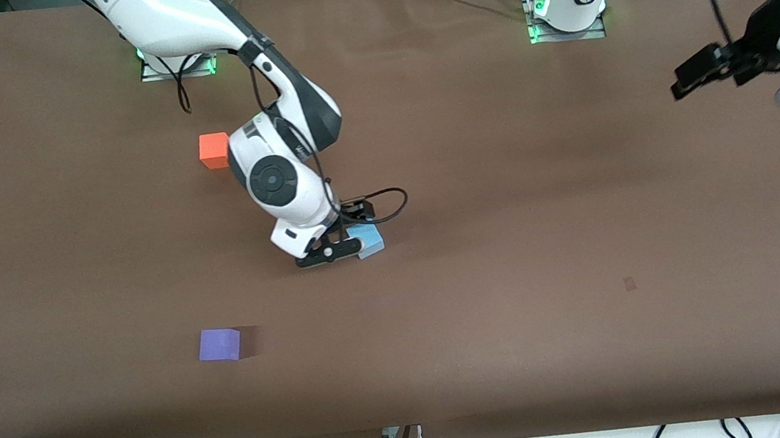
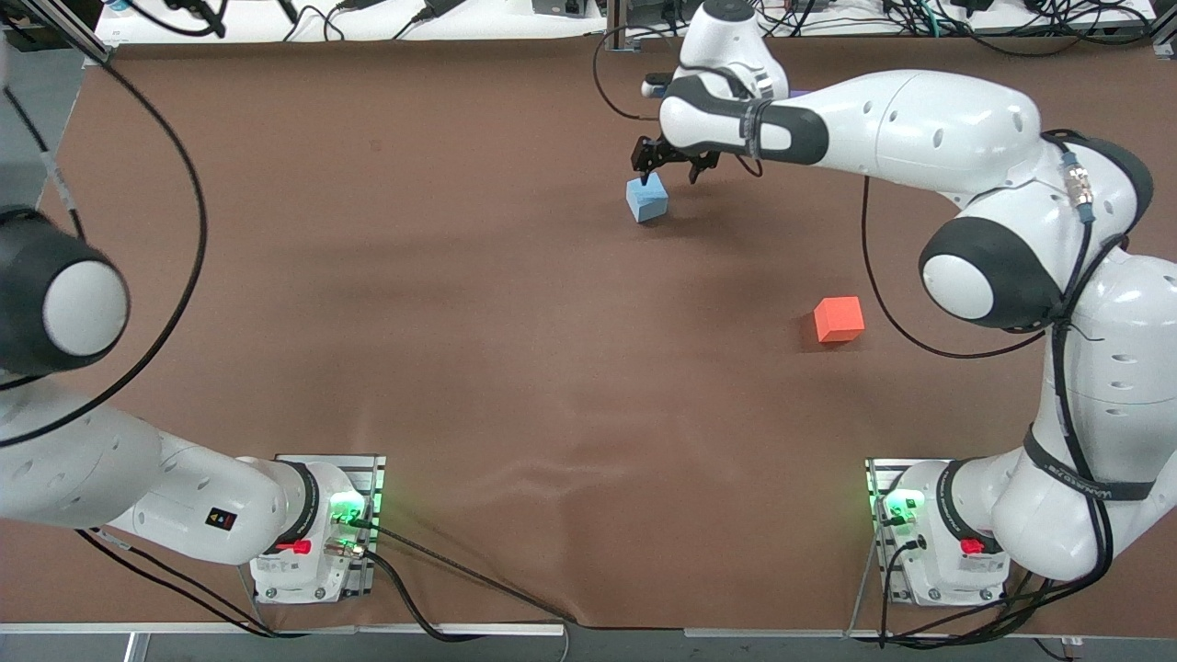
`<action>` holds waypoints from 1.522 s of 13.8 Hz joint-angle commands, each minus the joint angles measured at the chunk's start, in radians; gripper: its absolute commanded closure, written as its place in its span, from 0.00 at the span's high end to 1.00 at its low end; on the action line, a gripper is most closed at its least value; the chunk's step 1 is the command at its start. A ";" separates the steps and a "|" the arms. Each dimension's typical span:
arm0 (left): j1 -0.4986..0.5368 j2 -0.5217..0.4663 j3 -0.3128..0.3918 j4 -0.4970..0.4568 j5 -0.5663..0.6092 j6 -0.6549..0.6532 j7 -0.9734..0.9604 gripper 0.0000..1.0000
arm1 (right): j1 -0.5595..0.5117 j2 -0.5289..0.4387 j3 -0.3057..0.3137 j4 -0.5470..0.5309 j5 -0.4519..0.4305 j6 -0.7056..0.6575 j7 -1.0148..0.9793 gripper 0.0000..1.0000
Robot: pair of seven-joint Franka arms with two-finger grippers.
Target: Place blue block between orange and purple blocks
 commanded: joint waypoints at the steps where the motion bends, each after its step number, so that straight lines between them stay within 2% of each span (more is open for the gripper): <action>1: 0.013 -0.116 -0.020 -0.146 0.027 0.039 0.017 1.00 | 0.043 0.040 -0.011 0.013 -0.038 0.061 -0.016 1.00; 4: 0.012 -0.057 -0.022 -0.132 0.067 0.092 0.075 1.00 | 0.053 0.057 -0.011 0.013 -0.078 0.096 -0.019 1.00; 7: 0.023 -0.058 -0.017 -0.130 0.055 0.092 0.099 1.00 | 0.054 0.057 -0.011 0.021 -0.156 0.098 -0.027 1.00; 10: 0.023 -0.058 -0.023 -0.144 0.061 0.097 0.100 1.00 | 0.056 0.064 -0.011 0.019 -0.164 0.127 -0.056 1.00; 11: 0.036 -0.064 -0.042 -0.159 0.070 0.100 0.106 1.00 | 0.056 0.067 -0.011 0.019 -0.166 0.141 -0.056 1.00; 12: 0.123 -0.073 -0.113 -0.190 0.073 0.118 0.117 1.00 | 0.063 0.073 -0.011 0.019 -0.164 0.154 -0.055 1.00; 13: 0.241 -0.079 -0.216 -0.205 0.073 0.144 0.156 1.00 | 0.066 0.074 -0.011 0.019 -0.164 0.167 -0.055 1.00; 14: 0.301 -0.081 -0.253 -0.213 0.073 0.155 0.190 1.00 | 0.071 0.074 -0.011 0.019 -0.163 0.170 -0.055 1.00; 17: 0.303 -0.106 -0.270 -0.273 0.101 0.189 0.195 1.00 | 0.080 0.083 -0.011 0.019 -0.164 0.171 -0.055 1.00; 21: 0.302 -0.107 -0.304 -0.259 0.150 0.195 0.197 1.00 | 0.080 0.107 -0.011 0.018 -0.166 0.194 -0.053 1.00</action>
